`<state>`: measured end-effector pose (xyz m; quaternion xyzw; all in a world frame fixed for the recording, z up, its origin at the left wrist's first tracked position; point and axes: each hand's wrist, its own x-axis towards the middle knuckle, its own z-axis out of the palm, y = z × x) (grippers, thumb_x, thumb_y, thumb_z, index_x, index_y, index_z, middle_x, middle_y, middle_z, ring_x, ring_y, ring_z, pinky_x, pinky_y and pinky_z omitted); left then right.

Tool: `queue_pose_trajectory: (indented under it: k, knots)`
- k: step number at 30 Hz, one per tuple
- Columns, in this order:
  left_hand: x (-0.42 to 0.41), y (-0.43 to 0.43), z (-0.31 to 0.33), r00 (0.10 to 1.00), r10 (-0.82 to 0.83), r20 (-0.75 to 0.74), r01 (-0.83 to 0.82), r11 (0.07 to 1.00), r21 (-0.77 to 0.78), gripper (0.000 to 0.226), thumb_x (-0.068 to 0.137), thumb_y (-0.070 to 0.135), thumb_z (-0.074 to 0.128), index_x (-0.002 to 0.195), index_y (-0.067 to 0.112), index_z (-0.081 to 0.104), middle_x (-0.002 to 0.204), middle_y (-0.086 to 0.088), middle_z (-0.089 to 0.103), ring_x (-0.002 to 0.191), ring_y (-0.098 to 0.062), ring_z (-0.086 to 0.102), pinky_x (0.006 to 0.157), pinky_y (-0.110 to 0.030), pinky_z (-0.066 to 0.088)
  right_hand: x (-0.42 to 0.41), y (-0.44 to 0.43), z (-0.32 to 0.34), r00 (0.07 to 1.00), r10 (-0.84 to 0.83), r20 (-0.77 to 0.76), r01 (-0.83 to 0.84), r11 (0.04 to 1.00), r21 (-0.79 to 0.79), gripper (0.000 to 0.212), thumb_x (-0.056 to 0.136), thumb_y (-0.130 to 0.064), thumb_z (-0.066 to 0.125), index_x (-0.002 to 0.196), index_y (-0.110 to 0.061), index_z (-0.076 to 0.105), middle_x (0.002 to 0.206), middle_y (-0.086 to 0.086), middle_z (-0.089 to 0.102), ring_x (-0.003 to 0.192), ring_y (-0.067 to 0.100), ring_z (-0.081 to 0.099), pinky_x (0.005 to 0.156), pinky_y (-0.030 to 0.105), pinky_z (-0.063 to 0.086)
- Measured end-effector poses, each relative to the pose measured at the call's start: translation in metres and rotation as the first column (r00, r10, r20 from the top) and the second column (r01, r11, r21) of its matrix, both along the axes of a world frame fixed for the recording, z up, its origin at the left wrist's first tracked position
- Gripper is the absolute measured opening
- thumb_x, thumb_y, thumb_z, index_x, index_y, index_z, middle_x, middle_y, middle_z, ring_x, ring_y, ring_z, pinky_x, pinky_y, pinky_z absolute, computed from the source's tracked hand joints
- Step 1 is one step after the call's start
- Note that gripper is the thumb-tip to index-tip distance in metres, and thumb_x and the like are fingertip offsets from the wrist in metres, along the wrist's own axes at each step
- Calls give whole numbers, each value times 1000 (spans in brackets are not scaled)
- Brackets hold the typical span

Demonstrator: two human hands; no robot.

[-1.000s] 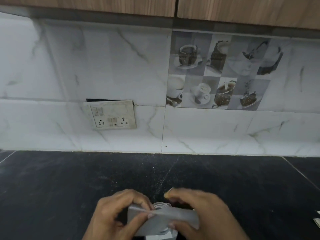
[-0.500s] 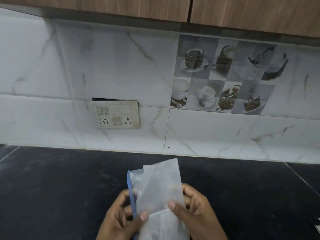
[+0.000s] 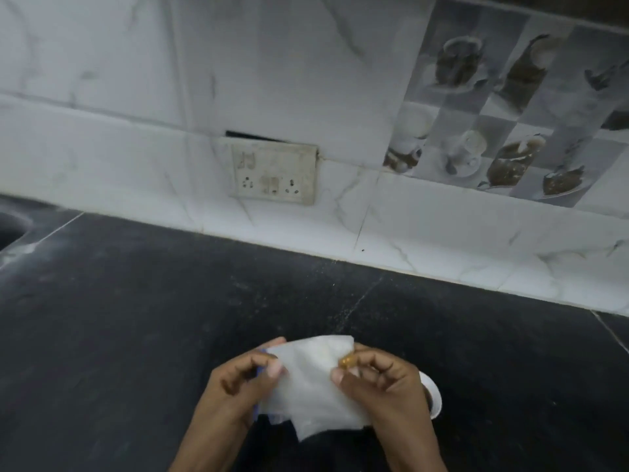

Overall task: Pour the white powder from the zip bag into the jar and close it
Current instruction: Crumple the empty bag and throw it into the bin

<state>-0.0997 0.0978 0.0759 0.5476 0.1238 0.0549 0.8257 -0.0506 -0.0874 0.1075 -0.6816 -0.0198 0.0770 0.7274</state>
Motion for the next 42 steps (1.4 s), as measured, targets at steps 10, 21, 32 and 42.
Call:
queue_pose_trajectory:
  k: [10, 21, 32, 42]
  knots:
    - [-75, 20, -21, 961, 263, -82, -231, 931, 284, 30, 78, -8, 76, 75, 22, 82, 75, 4, 76, 67, -3, 65, 64, -14, 53, -18, 35, -31, 943, 330, 41, -304, 905, -297, 29, 81, 7, 73, 78, -22, 76, 79, -11, 78, 70, 4, 69, 67, 12, 53]
    - [-278, 6, -74, 429, 861, -273, -565, 491, 663, 11, 74, 7, 85, 78, 16, 82, 83, -2, 80, 72, -10, 67, 66, -14, 51, -135, 97, -118, 744, 666, -47, -622, 666, -412, 20, 76, -7, 80, 79, -23, 69, 74, -20, 72, 65, -2, 70, 62, 23, 55]
    - [-288, 74, -238, 329, 727, -603, -255, 683, 685, 8, 84, 8, 72, 82, 9, 79, 93, -10, 79, 95, -25, 74, 87, -27, 53, -148, 80, -105, 817, 566, -109, -543, 693, -475, 13, 79, -17, 80, 80, -27, 72, 76, -14, 74, 67, 6, 72, 62, 18, 54]
    - [-261, 119, -313, 374, 595, -711, -58, 781, 622, 15, 82, 2, 64, 73, 15, 64, 104, -15, 75, 103, -30, 70, 92, -28, 50, -156, 64, -99, 904, 403, -144, -419, 769, -483, 14, 81, -11, 78, 82, -24, 73, 79, -11, 75, 71, 9, 73, 65, 14, 54]
